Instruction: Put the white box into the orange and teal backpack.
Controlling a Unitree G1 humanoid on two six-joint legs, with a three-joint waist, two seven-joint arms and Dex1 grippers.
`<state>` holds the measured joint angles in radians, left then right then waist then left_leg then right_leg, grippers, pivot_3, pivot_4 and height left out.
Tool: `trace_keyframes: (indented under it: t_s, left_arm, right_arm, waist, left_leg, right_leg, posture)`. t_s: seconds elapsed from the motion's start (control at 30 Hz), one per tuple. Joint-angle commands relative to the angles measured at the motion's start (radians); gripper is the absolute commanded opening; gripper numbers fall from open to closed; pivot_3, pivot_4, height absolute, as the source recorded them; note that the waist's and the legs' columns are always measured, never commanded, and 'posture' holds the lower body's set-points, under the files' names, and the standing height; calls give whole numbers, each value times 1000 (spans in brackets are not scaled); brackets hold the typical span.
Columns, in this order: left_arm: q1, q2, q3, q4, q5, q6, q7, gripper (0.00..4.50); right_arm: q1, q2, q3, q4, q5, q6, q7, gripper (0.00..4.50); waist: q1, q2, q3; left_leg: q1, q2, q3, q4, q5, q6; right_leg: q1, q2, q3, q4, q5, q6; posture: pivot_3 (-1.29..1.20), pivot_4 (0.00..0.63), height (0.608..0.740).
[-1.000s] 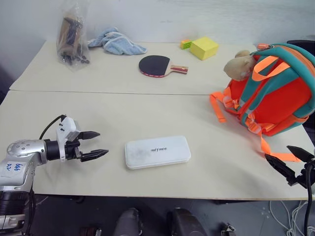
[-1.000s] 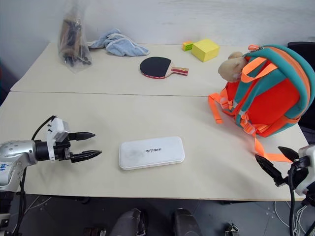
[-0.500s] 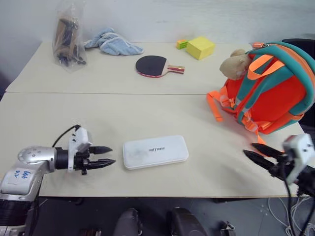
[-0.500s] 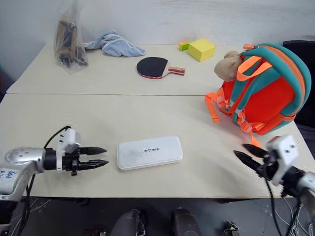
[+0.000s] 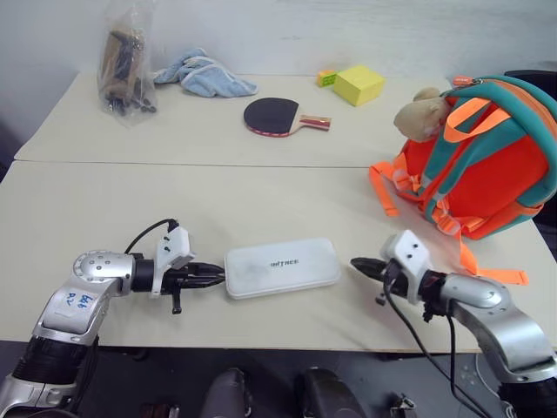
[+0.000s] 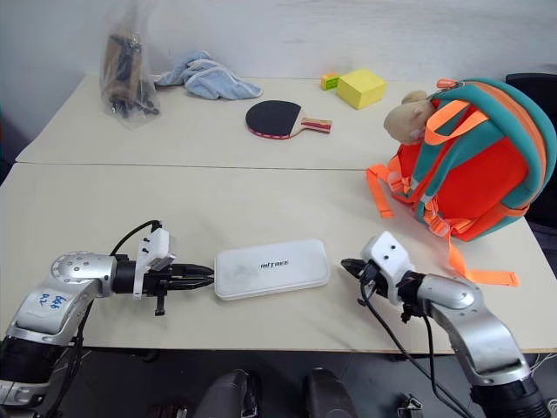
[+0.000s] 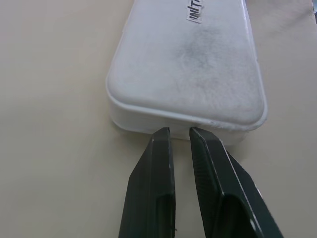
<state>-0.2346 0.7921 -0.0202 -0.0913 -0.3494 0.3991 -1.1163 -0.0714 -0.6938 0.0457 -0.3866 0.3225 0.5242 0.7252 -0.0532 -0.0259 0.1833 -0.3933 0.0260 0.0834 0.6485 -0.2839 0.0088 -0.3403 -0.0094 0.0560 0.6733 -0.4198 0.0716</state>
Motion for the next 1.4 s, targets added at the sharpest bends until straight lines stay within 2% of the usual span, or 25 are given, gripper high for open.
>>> trace_keyframes:
  t_s: [0.03,0.4,0.67,0.77,0.83,1.1,1.23,1.4]
  left_arm:
    - [-25,-9,-9,15,13,-38,-8,641]
    - [-155,-90,-41,185,67,-97,6,641]
    - [-198,-65,-34,276,79,-96,-38,641]
    - [-203,-36,-22,309,74,-73,-60,1263]
    - [-204,-30,-12,311,51,-28,-70,1856]
    - [-288,43,-16,353,-161,623,-148,4406]
    - [-294,56,-64,340,-187,759,-152,4460]
    - [-318,-7,-126,344,-191,912,-78,4460]
  right_arm:
    - [-3,9,18,-31,-5,2,3,8]
    - [84,2,-10,-105,24,24,6,8]
    - [76,-38,-61,-65,26,12,38,8]
    - [56,-48,-76,-25,18,-9,46,0]
    - [31,-34,-69,-8,17,-8,40,0]
    - [-24,-10,-2,33,-17,-34,51,0]
    - [-51,-6,10,70,-34,-56,57,0]
    - [-75,14,28,95,-55,-74,50,0]
  waist:
    - [0,0,0]
    - [7,0,0]
    - [1,0,0]
    - [0,0,0]
    - [-2,0,0]
    - [-2,0,0]
    - [-3,0,0]
    - [0,1,-1]
  left_leg:
    - [0,0,0,0,0,0]
    - [0,0,-1,3,0,0]
    - [0,0,0,2,0,0]
    - [0,0,0,2,0,0]
    - [0,0,-1,2,0,0]
    - [0,0,-1,3,0,0]
    - [0,0,-1,3,0,0]
    - [1,0,-1,3,0,-1]
  right_leg:
    - [0,0,0,0,0,0]
    - [1,0,-1,2,0,0]
    - [0,0,-1,2,0,0]
    - [0,0,-1,2,0,0]
    - [0,0,-1,2,0,0]
    - [0,0,-1,5,0,0]
    - [0,0,-1,5,0,0]
    - [1,-1,-1,5,0,0]
  posture:
    - [0,150,740]
    - [0,150,740]
    - [0,150,740]
    - [0,150,740]
    - [0,150,740]
    - [0,150,740]
    - [0,150,740]
    - [0,150,740]
